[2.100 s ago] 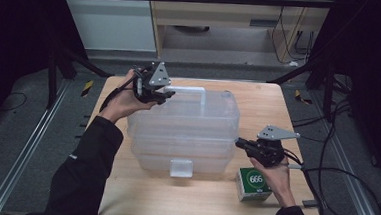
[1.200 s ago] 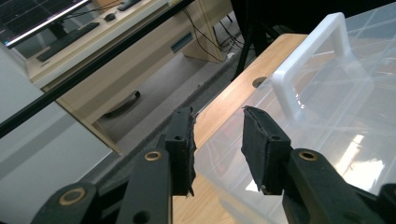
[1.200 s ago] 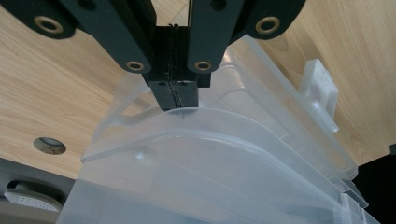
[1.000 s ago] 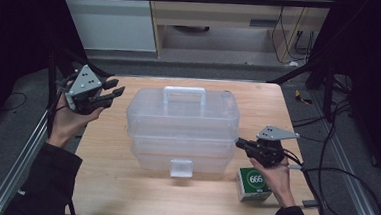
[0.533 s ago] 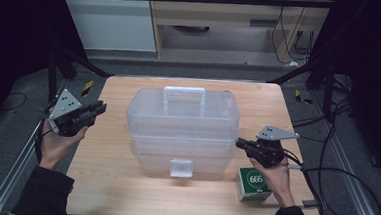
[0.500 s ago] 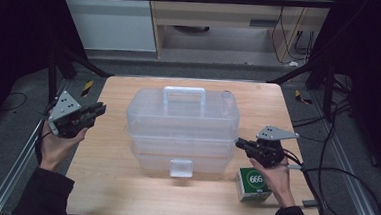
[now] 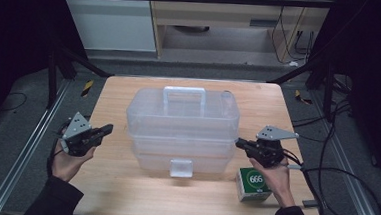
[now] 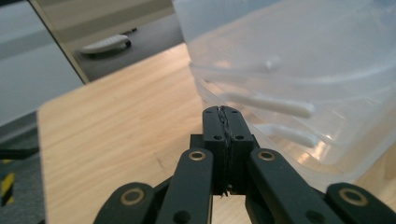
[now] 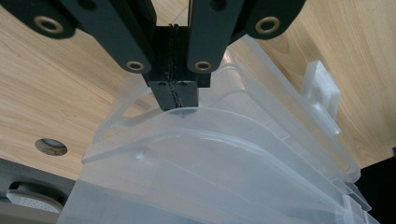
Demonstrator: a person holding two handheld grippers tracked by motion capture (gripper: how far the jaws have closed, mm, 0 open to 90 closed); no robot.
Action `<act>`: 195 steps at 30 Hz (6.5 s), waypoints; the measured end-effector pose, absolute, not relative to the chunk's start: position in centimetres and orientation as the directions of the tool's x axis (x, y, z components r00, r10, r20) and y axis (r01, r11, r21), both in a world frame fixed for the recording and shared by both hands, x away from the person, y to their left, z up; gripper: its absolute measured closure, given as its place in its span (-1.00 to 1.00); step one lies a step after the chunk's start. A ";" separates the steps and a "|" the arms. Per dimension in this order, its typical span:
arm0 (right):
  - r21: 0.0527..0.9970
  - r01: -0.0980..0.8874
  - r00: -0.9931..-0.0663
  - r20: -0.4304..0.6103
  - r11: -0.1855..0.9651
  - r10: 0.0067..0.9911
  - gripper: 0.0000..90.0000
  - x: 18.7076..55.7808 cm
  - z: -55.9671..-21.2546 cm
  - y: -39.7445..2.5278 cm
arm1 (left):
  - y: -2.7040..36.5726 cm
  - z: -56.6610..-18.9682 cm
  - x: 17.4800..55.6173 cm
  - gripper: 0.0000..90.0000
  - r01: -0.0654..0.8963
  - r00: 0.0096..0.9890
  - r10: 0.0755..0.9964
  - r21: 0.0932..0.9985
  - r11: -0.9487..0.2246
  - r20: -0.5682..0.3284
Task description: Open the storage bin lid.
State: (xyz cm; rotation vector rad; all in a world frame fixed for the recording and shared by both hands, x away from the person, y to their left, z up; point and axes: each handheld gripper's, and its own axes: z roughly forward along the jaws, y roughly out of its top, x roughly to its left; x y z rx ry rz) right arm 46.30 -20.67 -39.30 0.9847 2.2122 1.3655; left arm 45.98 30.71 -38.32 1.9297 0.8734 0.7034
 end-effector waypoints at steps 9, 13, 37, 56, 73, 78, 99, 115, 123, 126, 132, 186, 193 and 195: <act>0.881 0.373 -0.690 0.054 0.290 0.722 1.00 46.3 -39.2 -20.7 | 28.1 -39.3 45.8 0.98 0.278 0.661 0.740 0.875 -0.396 0.125; 0.882 0.370 -0.690 0.051 0.291 0.722 1.00 46.3 -39.2 -20.7 | 27.6 -39.0 45.6 0.97 0.261 0.667 0.732 0.877 -0.403 0.138; 0.892 0.353 -0.681 0.039 0.281 0.731 1.00 47.2 -38.0 -20.6 | 26.7 -38.7 46.3 0.73 0.250 0.616 0.774 0.896 -0.367 0.145; 0.883 0.365 -0.674 0.033 0.294 0.738 0.94 47.4 -38.4 -20.4 | 25.8 -38.4 46.8 0.38 0.219 0.597 0.779 0.896 -0.388 0.191; 0.804 0.477 -0.639 0.041 0.354 0.768 0.74 48.4 -41.4 -19.2 | 25.8 -37.1 47.2 0.43 0.226 0.585 0.793 0.905 -0.361 0.170; 0.805 0.482 -0.640 0.055 0.345 0.767 0.76 48.5 -41.4 -19.3 | 25.6 -36.0 47.8 0.44 0.213 0.569 0.806 0.917 -0.337 0.164; 0.812 0.481 -0.633 0.060 0.332 0.772 0.76 48.4 -41.6 -19.3 | 25.3 -33.5 50.9 0.51 0.209 0.521 0.849 0.951 -0.228 0.089; 0.811 0.479 -0.636 0.057 0.335 0.770 0.76 48.4 -41.6 -19.3 | 24.4 -31.2 55.2 0.66 0.201 0.460 0.880 0.951 -0.233 0.119; 0.811 0.479 -0.636 0.058 0.335 0.769 0.76 48.4 -41.6 -19.3 | 24.1 -30.6 57.8 0.73 0.214 0.441 0.891 0.952 -0.218 0.105; 0.811 0.479 -0.637 0.058 0.335 0.768 0.76 48.4 -41.6 -19.3 | 24.0 -30.5 58.4 0.76 0.218 0.435 0.895 0.952 -0.212 0.100; 0.812 0.477 -0.638 0.055 0.338 0.768 0.76 48.4 -41.6 -19.3 | 23.9 -30.5 59.6 0.80 0.224 0.424 0.901 0.953 -0.204 0.093; 0.810 0.478 -0.638 0.055 0.339 0.768 0.75 48.5 -41.6 -19.3 | 22.4 -33.3 69.2 0.83 0.352 0.324 0.944 0.919 -0.178 0.059; 0.811 0.472 -0.637 0.043 0.345 0.770 0.76 48.4 -41.6 -19.3 | 23.3 -33.7 69.2 0.60 0.357 0.334 0.942 0.920 -0.161 0.035; 0.810 0.477 -0.633 0.047 0.342 0.772 0.79 48.4 -41.6 -19.3 | 23.8 -33.5 68.6 0.57 0.354 0.335 0.942 0.923 -0.150 0.025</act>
